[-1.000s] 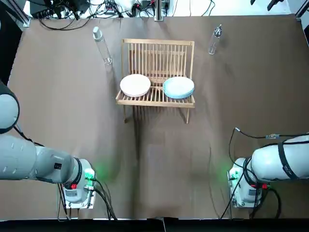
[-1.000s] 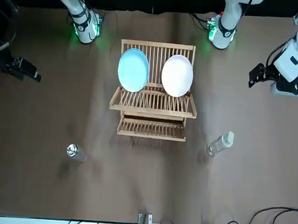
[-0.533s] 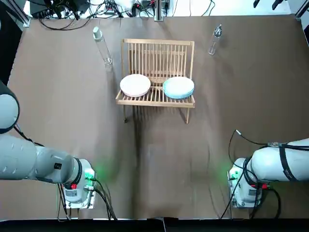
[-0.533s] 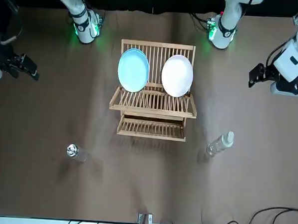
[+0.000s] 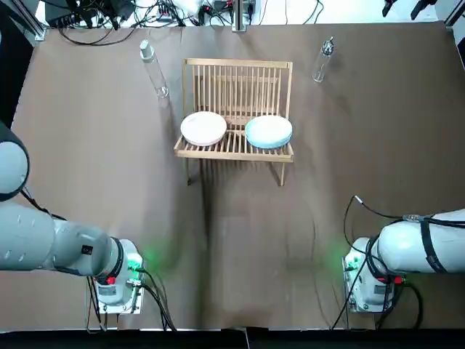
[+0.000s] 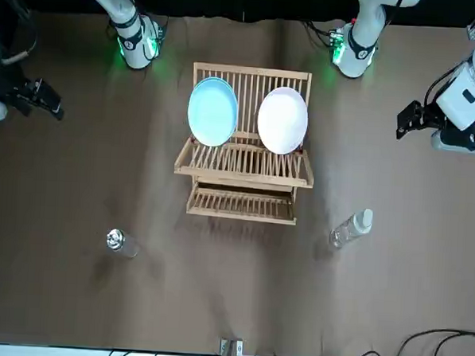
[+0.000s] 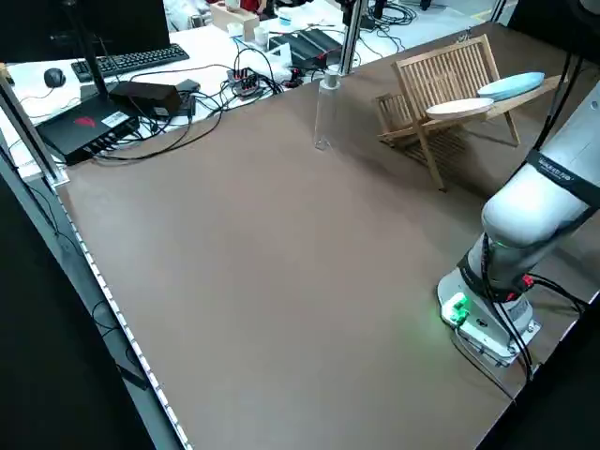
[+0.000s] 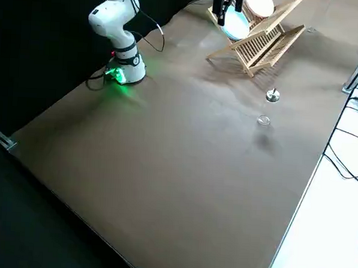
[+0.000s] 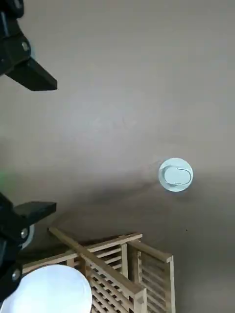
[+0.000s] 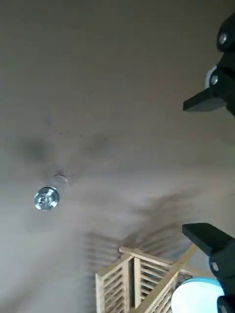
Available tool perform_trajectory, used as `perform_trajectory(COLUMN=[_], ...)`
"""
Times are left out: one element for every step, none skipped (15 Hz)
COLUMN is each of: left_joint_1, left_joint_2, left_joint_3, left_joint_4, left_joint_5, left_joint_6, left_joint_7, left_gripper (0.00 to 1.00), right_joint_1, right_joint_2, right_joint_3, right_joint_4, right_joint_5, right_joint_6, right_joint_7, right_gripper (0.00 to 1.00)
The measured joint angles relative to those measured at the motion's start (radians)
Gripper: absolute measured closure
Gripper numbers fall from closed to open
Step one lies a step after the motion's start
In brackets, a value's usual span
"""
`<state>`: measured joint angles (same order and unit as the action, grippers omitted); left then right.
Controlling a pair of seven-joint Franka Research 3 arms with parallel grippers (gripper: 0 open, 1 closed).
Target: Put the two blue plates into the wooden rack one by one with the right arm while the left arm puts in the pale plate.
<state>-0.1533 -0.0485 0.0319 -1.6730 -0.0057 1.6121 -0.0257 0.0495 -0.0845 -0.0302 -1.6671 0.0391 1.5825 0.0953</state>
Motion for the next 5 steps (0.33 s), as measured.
perform_trajectory(left_joint_1=[0.000, 0.000, 0.000, 0.000, 0.000], left_joint_2=[0.000, 0.000, 0.000, 0.000, 0.000], left_joint_3=[0.000, 0.000, 0.000, 0.000, 0.000], left_joint_4=[0.000, 0.000, 0.000, 0.000, 0.000], left_joint_5=[0.000, 0.000, 0.001, 0.002, 0.002], left_joint_6=[0.000, 0.000, 0.000, 0.003, 0.007], left_joint_7=[0.000, 0.000, 0.000, 0.000, 0.000], left_gripper=[0.00, 0.00, 0.00, 0.00, 0.00], right_joint_1=[0.000, 0.000, 0.000, -0.001, -0.002], right_joint_2=[0.000, 0.000, 0.000, 0.000, 0.000], right_joint_3=[0.000, 0.000, -0.001, -0.001, -0.002], right_joint_4=[0.000, 0.000, 0.000, 0.000, 0.000], right_joint_5=[0.000, 0.000, 0.000, 0.000, 0.000], right_joint_6=[0.000, 0.000, 0.000, 0.005, 0.021], right_joint_7=[0.000, 0.000, 0.000, 0.000, 0.000], right_gripper=[0.00, 0.00, 0.00, 0.00, 0.00])
